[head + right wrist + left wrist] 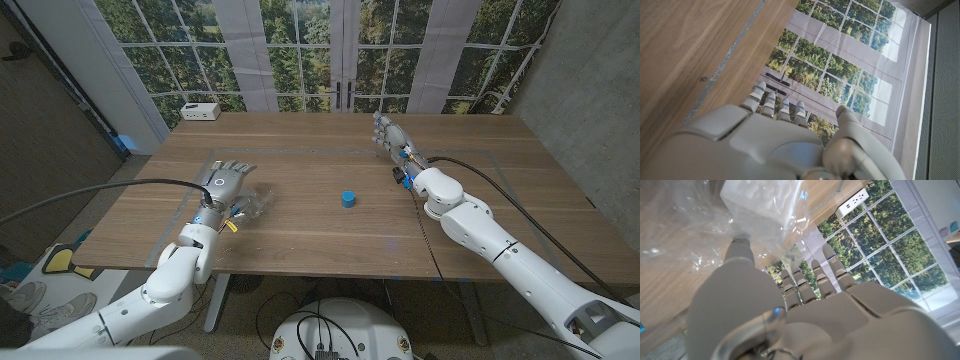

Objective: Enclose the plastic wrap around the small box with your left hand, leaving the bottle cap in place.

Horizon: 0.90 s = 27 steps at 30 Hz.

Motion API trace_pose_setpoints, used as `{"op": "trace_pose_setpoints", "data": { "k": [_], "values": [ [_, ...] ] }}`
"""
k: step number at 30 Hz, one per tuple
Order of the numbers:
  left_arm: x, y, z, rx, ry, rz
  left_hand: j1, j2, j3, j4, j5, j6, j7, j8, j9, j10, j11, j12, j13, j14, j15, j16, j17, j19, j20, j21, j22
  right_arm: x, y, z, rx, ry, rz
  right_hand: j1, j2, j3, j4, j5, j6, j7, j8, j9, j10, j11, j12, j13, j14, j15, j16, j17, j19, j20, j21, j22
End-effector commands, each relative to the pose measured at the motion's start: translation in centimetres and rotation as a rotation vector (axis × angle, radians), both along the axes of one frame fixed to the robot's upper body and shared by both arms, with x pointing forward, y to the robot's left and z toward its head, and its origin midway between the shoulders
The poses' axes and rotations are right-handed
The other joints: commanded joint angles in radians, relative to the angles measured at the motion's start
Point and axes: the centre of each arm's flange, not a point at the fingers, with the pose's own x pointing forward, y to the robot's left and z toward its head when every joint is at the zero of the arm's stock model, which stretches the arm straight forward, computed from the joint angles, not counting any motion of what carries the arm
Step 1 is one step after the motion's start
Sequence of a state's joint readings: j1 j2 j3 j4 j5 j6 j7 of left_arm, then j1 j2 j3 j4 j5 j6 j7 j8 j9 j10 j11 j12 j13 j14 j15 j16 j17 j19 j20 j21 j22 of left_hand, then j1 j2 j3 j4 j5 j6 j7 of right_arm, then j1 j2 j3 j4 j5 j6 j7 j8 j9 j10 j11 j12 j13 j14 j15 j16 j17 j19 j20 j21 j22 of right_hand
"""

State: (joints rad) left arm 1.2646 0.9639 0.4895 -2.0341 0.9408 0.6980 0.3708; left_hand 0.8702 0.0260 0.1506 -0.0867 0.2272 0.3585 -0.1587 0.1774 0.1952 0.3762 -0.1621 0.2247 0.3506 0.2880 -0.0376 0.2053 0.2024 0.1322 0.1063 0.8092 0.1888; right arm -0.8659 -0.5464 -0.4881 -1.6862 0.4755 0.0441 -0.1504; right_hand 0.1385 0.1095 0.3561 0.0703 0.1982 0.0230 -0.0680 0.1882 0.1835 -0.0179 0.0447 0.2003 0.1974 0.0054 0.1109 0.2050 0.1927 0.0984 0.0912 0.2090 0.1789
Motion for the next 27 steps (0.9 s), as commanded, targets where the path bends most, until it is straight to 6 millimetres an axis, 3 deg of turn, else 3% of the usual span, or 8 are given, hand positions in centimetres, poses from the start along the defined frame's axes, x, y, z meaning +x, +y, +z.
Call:
{"op": "trace_pose_setpoints", "data": {
  "k": [1,6,10,11,18,21,25,27],
  "values": [
    [-1.8,0.6,0.7,-0.102,-0.13,0.002,0.01,0.046,0.021,0.004,0.002,0.014,0.013,0.013,-0.001,0.004,0.014,0.007,0.006,0.0,-0.063,0.005,0.004,-0.004,0.003,-0.003,0.002,-0.3,0.0,0.0,0.001,-0.013,-0.001,-0.005,-0.003,0.007,0.003,-0.002,0.002,0.002,0.004,0.004,0.003,0.008,0.001,0.003,0.003,0.005,-0.002,0.005,0.011,0.005,0.0,0.003],
    [-1.2,-0.7,0.3,0.048,-0.077,0.057,0.009,0.016,0.014,-0.012,-0.011,-0.01,0.008,0.007,-0.003,-0.024,0.009,-0.001,0.007,-0.012,-0.058,-0.002,-0.002,-0.009,0.007,-0.008,0.001,-0.4,0.0,0.1,0.007,-0.022,0.003,-0.003,-0.004,0.008,0.002,-0.002,0.003,0.003,0.005,0.004,0.005,0.01,0.002,0.003,0.009,0.006,0.0,0.005,0.017,0.007,0.002,0.003],
    [-1.7,-0.1,1.1,-0.06,-0.1,-0.032,0.005,0.008,0.01,-0.014,-0.013,-0.011,0.006,0.009,-0.003,-0.026,0.008,-0.001,0.007,-0.015,-0.056,-0.003,-0.002,-0.01,0.009,-0.01,0.001,-0.5,-0.1,0.1,0.001,-0.017,-0.005,-0.002,-0.005,0.008,0.001,-0.002,0.003,0.002,0.005,0.004,0.007,0.01,0.003,0.003,0.012,0.005,0.001,0.004,0.021,0.005,0.003,0.003],
    [-1.9,0.2,1.0,-0.09,-0.145,-0.062,0.022,0.048,0.034,-0.017,-0.012,-0.004,0.004,0.014,-0.003,-0.021,0.01,0.003,0.008,-0.013,-0.054,0.001,0.0,-0.012,0.01,-0.011,0.002,-0.4,-0.2,0.1,-0.002,-0.023,-0.008,-0.002,-0.005,0.008,0.001,-0.002,0.003,0.002,0.005,0.004,0.007,0.01,0.003,0.003,0.012,0.005,0.001,0.004,0.021,0.005,0.003,0.003],
    [-2.8,0.9,0.2,-0.249,-0.215,-0.206,0.017,0.137,0.085,-0.008,-0.021,0.06,0.021,0.033,-0.003,0.02,0.076,0.023,0.01,0.012,-0.039,0.015,0.005,-0.035,0.009,-0.016,0.006,-0.3,-0.2,0.0,0.007,-0.013,0.008,-0.001,-0.004,0.008,0.0,-0.002,0.004,0.002,0.005,0.004,0.008,0.009,0.003,0.003,0.013,0.004,0.001,0.004,0.02,0.004,0.003,0.003],
    [-3.0,1.1,-0.3,-0.264,-0.266,-0.16,-0.04,0.179,0.115,0.039,-0.014,0.051,0.037,0.022,-0.002,-0.006,0.111,0.009,0.001,-0.007,-0.025,0.01,0.008,-0.086,0.029,-0.03,0.01,-0.2,-0.1,0.1,0.0,-0.016,0.01,-0.001,-0.003,0.009,0.0,-0.002,0.004,0.002,0.005,0.004,0.008,0.008,0.003,0.003,0.012,0.003,0.0,0.004,0.02,0.004,0.002,0.003],
    [-2.7,1.4,-0.4,-0.305,-0.221,-0.155,-0.145,0.171,0.168,0.123,-0.006,-0.074,0.038,-0.008,-0.004,-0.104,0.14,-0.03,-0.028,-0.086,0.0,-0.017,-0.002,-0.14,0.051,-0.047,0.008,0.0,0.1,0.3,-0.002,-0.02,0.018,0.0,-0.002,0.01,0.0,-0.002,0.005,0.002,0.005,0.004,0.009,0.01,0.003,0.003,0.013,0.003,0.0,0.004,0.02,0.004,0.002,0.003],
    [-2.5,1.4,-0.3,-0.291,-0.181,-0.125,-0.216,0.157,0.163,0.161,-0.02,-0.138,0.023,-0.009,-0.008,-0.174,0.135,-0.043,-0.051,-0.159,0.017,-0.031,-0.012,-0.166,0.059,-0.061,0.004,0.1,0.2,0.5,-0.017,-0.024,0.019,0.0,-0.003,0.01,0.0,-0.002,0.004,0.001,0.005,0.004,0.008,0.008,0.003,0.003,0.012,0.003,0.0,0.004,0.02,0.004,0.002,0.003]
  ]
}}
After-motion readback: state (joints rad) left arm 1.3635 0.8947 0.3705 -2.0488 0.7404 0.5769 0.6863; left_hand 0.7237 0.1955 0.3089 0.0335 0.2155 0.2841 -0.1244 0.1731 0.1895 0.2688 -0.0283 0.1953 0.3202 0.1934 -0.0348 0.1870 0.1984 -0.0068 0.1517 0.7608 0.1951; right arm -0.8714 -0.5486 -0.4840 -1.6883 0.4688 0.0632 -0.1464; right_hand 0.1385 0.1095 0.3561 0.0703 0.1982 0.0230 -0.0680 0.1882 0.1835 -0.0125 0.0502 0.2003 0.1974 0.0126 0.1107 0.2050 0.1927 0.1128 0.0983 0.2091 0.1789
